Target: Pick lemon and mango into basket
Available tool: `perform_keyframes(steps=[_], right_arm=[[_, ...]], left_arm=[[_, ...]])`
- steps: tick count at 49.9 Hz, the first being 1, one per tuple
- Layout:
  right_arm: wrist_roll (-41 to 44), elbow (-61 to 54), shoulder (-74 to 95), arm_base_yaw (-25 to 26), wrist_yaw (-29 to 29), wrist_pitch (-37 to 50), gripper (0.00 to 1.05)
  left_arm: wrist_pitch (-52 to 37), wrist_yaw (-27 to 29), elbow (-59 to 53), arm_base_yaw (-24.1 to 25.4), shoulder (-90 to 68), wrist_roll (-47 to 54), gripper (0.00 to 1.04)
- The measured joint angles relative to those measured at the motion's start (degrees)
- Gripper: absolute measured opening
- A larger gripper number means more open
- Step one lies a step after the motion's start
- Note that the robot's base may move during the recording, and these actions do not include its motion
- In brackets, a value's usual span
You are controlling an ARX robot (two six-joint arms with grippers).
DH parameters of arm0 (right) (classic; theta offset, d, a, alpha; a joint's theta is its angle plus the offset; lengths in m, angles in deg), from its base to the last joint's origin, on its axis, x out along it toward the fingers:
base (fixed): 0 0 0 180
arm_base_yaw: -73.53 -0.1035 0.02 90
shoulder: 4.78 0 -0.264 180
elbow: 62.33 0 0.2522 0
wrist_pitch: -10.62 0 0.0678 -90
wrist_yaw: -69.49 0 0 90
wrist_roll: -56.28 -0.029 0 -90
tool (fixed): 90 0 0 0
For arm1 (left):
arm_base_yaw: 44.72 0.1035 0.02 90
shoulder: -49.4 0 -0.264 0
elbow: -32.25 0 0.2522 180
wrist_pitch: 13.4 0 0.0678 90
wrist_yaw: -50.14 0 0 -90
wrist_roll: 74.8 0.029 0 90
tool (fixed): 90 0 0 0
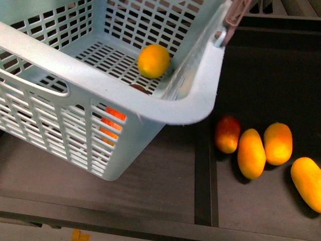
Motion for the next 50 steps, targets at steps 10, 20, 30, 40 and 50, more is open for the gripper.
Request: perform_keyframes(steps=[10, 20, 30, 40, 50], right_arm=[[0.0, 0.0, 0.0, 0.0, 0.0, 0.0, 0.96], [0.0, 0.0, 0.0, 0.0, 0.0, 0.0, 0.96], [0.0, 0.0, 0.0, 0.0, 0.0, 0.0, 0.96], [0.0, 0.0, 0.0, 0.0, 0.0, 0.0, 0.96], [0.0, 0.0, 0.0, 0.0, 0.0, 0.0, 0.96]], left_arm=[[-6.9, -4.2, -2.0, 5.5, -3.9, -9.1, 0.04], [-7.3, -7.8, 3.3, 9.3, -13.8, -13.4, 0.04], [-5.2, -8.3, 10.3, 12.4, -21.8, -13.2, 0.04], [-4.9, -10.8, 11.7, 12.5, -25.0, -13.7, 0.04], [-5.1, -15.1, 9.7, 10.5, -25.1, -10.9, 0.04]])
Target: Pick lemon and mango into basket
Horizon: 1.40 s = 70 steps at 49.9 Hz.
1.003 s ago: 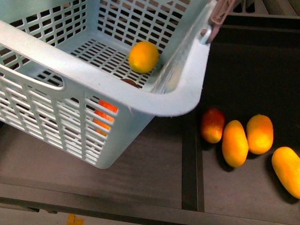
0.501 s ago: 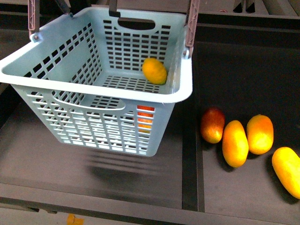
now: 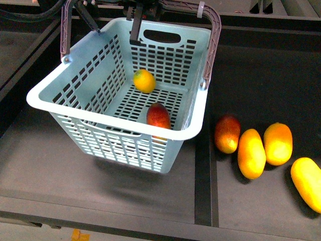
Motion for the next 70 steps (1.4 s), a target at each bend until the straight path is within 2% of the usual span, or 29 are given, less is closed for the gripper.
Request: perform_keyframes(steps=[6, 11, 19, 22, 24, 27, 30, 35, 37, 42, 43, 44, 45, 47, 50, 55, 70], right_arm=[[0.0, 0.0, 0.0, 0.0, 0.0, 0.0, 0.96], [0.0, 0.0, 0.0, 0.0, 0.0, 0.0, 0.96], [0.0, 0.0, 0.0, 0.0, 0.0, 0.0, 0.96], [0.0, 0.0, 0.0, 0.0, 0.0, 0.0, 0.96], [0.0, 0.0, 0.0, 0.0, 0.0, 0.0, 0.96], [0.0, 0.0, 0.0, 0.0, 0.0, 0.0, 0.96], [0.0, 0.0, 0.0, 0.0, 0.0, 0.0, 0.96], [0.0, 0.0, 0.0, 0.0, 0.0, 0.0, 0.96], [0.0, 0.0, 0.0, 0.0, 0.0, 0.0, 0.96], [0.0, 0.0, 0.0, 0.0, 0.0, 0.0, 0.96], [0.0, 0.0, 0.0, 0.0, 0.0, 0.0, 0.96], [0.0, 0.0, 0.0, 0.0, 0.0, 0.0, 0.96], [0.0, 0.0, 0.0, 0.0, 0.0, 0.0, 0.96], [0.0, 0.0, 0.0, 0.0, 0.0, 0.0, 0.96], [0.0, 0.0, 0.0, 0.0, 0.0, 0.0, 0.96], [0.0, 0.0, 0.0, 0.0, 0.0, 0.0, 0.96], [0.0, 0.0, 0.0, 0.0, 0.0, 0.0, 0.96]], left_arm=[[-1.7, -0.3, -5.0, -0.2, 2.3, 0.2, 0.05], [-3.8, 0.6, -10.2, -0.4, 4.9, -0.1, 0.26], [-6.1, 4.6, -14.4, -1.0, 9.0, -2.1, 0.49], [-6.7, 8.4, -18.3, -1.8, 13.8, -5.3, 0.65], [-5.9, 10.9, -20.5, -2.4, 17.0, -7.3, 0.74], [-0.1, 15.7, -22.8, -3.5, 22.2, -9.1, 0.89], [0.8, 16.2, -23.1, -3.8, 24.2, -9.7, 0.99], [0.9, 16.2, -23.1, -3.9, 24.6, -10.3, 0.98], [-5.7, 15.4, -26.4, -3.6, 25.1, -5.2, 0.94], [-50.7, 9.5, -53.2, 0.1, 33.3, 41.3, 0.68], [-55.0, 9.1, -56.4, 0.8, 34.5, 47.7, 0.64], [-63.9, 8.1, -60.6, 1.9, 36.5, 58.0, 0.59], [-69.1, 7.5, -64.1, 3.1, 38.7, 64.9, 0.54], [-75.2, 6.3, -70.0, 5.4, 43.4, 77.9, 0.43], [-77.9, 3.8, -77.3, 8.0, 48.8, 88.5, 0.27], [-78.6, 0.4, -85.5, 10.7, 53.5, 94.2, 0.04], [-76.3, -6.6, -99.5, 17.9, 70.2, 96.3, 0.03]])
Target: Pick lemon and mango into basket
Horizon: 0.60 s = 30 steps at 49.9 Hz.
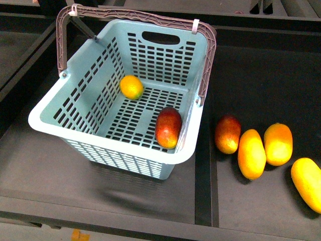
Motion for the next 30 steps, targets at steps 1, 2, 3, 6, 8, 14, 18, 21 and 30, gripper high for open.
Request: perform_keyframes(steps=[1, 2, 3, 6, 8, 14, 18, 21, 30], right_arm=[[0.0, 0.0, 0.0, 0.0, 0.0, 0.0, 0.96], [0.0, 0.0, 0.0, 0.0, 0.0, 0.0, 0.96], [0.0, 0.0, 0.0, 0.0, 0.0, 0.0, 0.96], [0.0, 0.0, 0.0, 0.0, 0.0, 0.0, 0.96], [0.0, 0.0, 0.0, 0.0, 0.0, 0.0, 0.96], [0.0, 0.0, 0.0, 0.0, 0.0, 0.0, 0.96], [0.0, 0.0, 0.0, 0.0, 0.0, 0.0, 0.96], [0.0, 0.0, 0.0, 0.0, 0.0, 0.0, 0.96], [0.0, 0.0, 0.0, 0.0, 0.0, 0.0, 0.96]], left_arm=[[0.4, -0.3, -0.4, 0.2, 0.8, 0.0, 0.03], [0.7, -0.5, -0.9, 0.5, 1.6, 0.1, 0.03], [1.1, -0.7, -1.3, 0.7, 2.4, 0.1, 0.03], [2.4, -1.5, -2.5, 1.4, 4.9, 0.1, 0.03], [1.9, -1.9, -3.6, 1.9, 5.6, 0.1, 0.03], [1.7, -2.8, -6.6, 3.1, 8.0, 0.1, 0.03], [5.6, -7.4, -7.7, 7.0, 12.9, 0.3, 0.03], [8.8, -7.5, -8.2, 7.9, 17.1, 0.3, 0.03], [16.1, -7.8, -9.2, 7.9, 25.5, 0.3, 0.03]])
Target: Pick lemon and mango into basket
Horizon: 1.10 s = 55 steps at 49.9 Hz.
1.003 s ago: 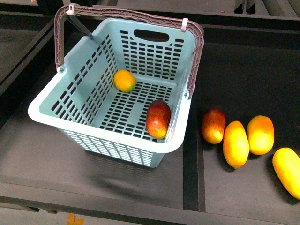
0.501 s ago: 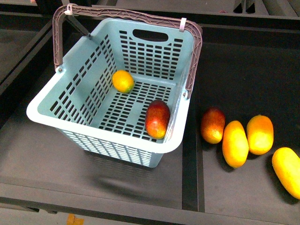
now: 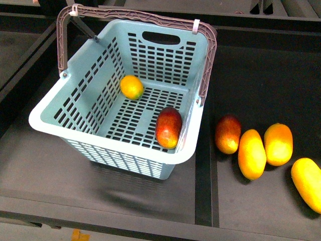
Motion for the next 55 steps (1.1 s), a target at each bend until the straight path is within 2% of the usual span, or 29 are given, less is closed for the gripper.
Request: perform_keyframes(steps=[13, 47, 51, 55], right_arm=[[0.0, 0.0, 0.0, 0.0, 0.0, 0.0, 0.96], [0.0, 0.0, 0.0, 0.0, 0.0, 0.0, 0.96], [0.0, 0.0, 0.0, 0.0, 0.0, 0.0, 0.96], [0.0, 0.0, 0.0, 0.0, 0.0, 0.0, 0.96]], left_arm=[[11.0, 0.0, 0.0, 0.0, 11.9, 0.0, 0.03], [28.1, 0.0, 0.0, 0.0, 29.5, 0.0, 0.03], [36.2, 0.0, 0.0, 0.0, 35.6, 0.0, 0.03], [37.6, 0.0, 0.0, 0.0, 38.6, 0.0, 0.03]])
